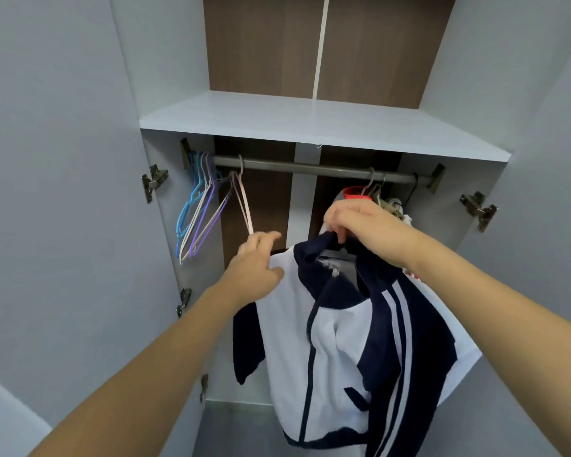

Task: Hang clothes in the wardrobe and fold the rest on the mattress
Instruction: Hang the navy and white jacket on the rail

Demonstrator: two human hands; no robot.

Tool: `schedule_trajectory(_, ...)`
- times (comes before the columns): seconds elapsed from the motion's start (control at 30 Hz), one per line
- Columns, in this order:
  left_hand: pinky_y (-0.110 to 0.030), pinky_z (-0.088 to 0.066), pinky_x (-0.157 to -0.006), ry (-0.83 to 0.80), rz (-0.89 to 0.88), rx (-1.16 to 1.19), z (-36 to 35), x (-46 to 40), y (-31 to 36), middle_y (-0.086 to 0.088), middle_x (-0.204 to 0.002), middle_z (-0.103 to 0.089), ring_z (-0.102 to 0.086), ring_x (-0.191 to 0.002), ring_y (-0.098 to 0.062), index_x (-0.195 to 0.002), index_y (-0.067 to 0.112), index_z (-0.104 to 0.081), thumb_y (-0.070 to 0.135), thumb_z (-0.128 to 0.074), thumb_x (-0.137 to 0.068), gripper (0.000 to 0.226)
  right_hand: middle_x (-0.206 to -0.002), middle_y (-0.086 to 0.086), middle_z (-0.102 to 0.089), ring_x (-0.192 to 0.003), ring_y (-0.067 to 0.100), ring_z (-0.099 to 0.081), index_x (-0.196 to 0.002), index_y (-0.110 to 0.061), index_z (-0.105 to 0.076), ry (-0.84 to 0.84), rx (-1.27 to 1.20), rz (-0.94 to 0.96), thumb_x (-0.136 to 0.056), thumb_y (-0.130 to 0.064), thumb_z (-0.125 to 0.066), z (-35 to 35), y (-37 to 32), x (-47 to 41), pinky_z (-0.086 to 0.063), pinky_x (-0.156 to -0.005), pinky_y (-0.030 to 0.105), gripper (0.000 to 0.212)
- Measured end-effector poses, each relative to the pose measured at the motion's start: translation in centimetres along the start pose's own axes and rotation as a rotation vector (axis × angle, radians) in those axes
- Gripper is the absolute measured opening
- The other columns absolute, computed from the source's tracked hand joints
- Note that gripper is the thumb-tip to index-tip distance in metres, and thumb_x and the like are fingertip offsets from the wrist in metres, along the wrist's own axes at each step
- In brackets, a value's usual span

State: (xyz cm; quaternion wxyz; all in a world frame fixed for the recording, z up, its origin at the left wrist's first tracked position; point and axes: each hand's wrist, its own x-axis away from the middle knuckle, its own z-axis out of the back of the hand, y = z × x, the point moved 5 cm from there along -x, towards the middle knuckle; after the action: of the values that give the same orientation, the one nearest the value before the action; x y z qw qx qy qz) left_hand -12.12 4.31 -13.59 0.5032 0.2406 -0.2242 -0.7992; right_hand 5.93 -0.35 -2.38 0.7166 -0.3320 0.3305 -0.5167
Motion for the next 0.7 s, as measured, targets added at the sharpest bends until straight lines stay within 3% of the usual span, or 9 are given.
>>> schedule_trajectory(0.07,-0.041,-0.046,-0.104,-0.091,-0.012,0.044,-0.7,-0.3,-0.4,0.005,-0.132,-0.055,-0.053,-0.119,-0.015,-0.138,0.027,-0.048,0.034,-0.045,-0.103,0.035,-0.067,0.006,-0.046,-0.064,0.016,-0.042,-0.073,-0.018,-0.052,0.048,-0.185,0.022,-0.080,-0.033,-0.052,0.2,-0.4,-0.3,-0.040,-0.063,0.025,0.016)
schedule_trajectory(0.17,-0.036,-0.055,-0.087,-0.041,-0.063,0.118,-1.0,-0.2,-0.4,0.009,-0.103,-0.066,-0.062,-0.094,-0.008,-0.119,0.028,-0.060,0.041,-0.039,-0.105,0.028,-0.057,-0.005,-0.042,-0.055,0.013,-0.036,-0.081,-0.018,-0.053,0.245,-0.348,-0.013,-0.096,-0.015,-0.043,1.2,0.1,-0.9,-0.032,-0.053,0.024,0.018)
schedule_trajectory(0.33,-0.024,-0.048,-0.085,0.060,-0.198,0.020,-1.5,0.9,0.6,0.003,-0.105,-0.069,-0.063,-0.094,-0.014,-0.122,0.020,-0.063,0.033,-0.036,-0.107,0.033,-0.057,-0.004,-0.038,-0.051,0.011,-0.031,-0.086,-0.020,-0.051,0.428,-0.284,-0.167,-0.104,-0.009,-0.031,1.6,2.4,-1.3,-0.026,-0.050,0.023,0.028)
schedule_trajectory(0.47,-0.025,-0.045,-0.078,0.069,-0.267,-0.254,-1.2,1.0,1.9,-0.003,-0.100,-0.069,-0.066,-0.088,-0.022,-0.119,0.015,-0.061,0.026,-0.041,-0.106,0.026,-0.066,-0.003,-0.041,-0.057,0.012,-0.035,-0.090,-0.026,-0.052,0.495,-0.200,-0.230,-0.104,-0.014,-0.033,2.1,3.6,-1.1,-0.029,-0.055,0.021,0.027)
schedule_trajectory(0.57,-0.033,-0.047,-0.067,0.133,-0.400,-0.460,-0.6,0.7,5.3,-0.007,-0.089,-0.069,-0.067,-0.079,-0.029,-0.109,0.013,-0.061,0.018,-0.049,-0.101,0.015,-0.062,-0.002,-0.040,-0.055,0.012,-0.034,-0.088,-0.023,-0.054,0.416,-0.329,-0.206,-0.103,-0.009,-0.037,-0.5,3.4,-1.4,-0.029,-0.052,0.023,0.026)
schedule_trajectory(0.63,-0.038,-0.052,-0.071,0.111,-0.469,-0.569,-0.3,0.5,7.3,-0.006,-0.088,-0.068,-0.066,-0.078,-0.030,-0.110,0.015,-0.057,0.020,-0.047,-0.100,0.015,-0.060,-0.003,-0.040,-0.052,0.010,-0.036,-0.088,-0.022,-0.056,0.312,-0.374,-0.198,-0.103,-0.008,-0.037,-3.9,3.0,-1.8,-0.030,-0.050,0.022,0.028)
schedule_trajectory(0.7,-0.040,-0.053,-0.070,0.084,-0.431,-0.553,0.6,0.6,6.0,-0.002,-0.088,-0.067,-0.065,-0.078,-0.027,-0.107,0.019,-0.056,0.025,-0.046,-0.101,0.013,-0.059,-0.001,-0.038,-0.051,0.011,-0.033,-0.088,-0.020,-0.056,0.320,-0.435,-0.225,-0.104,-0.006,-0.033,-5.0,2.5,-2.3,-0.029,-0.051,0.022,0.031)
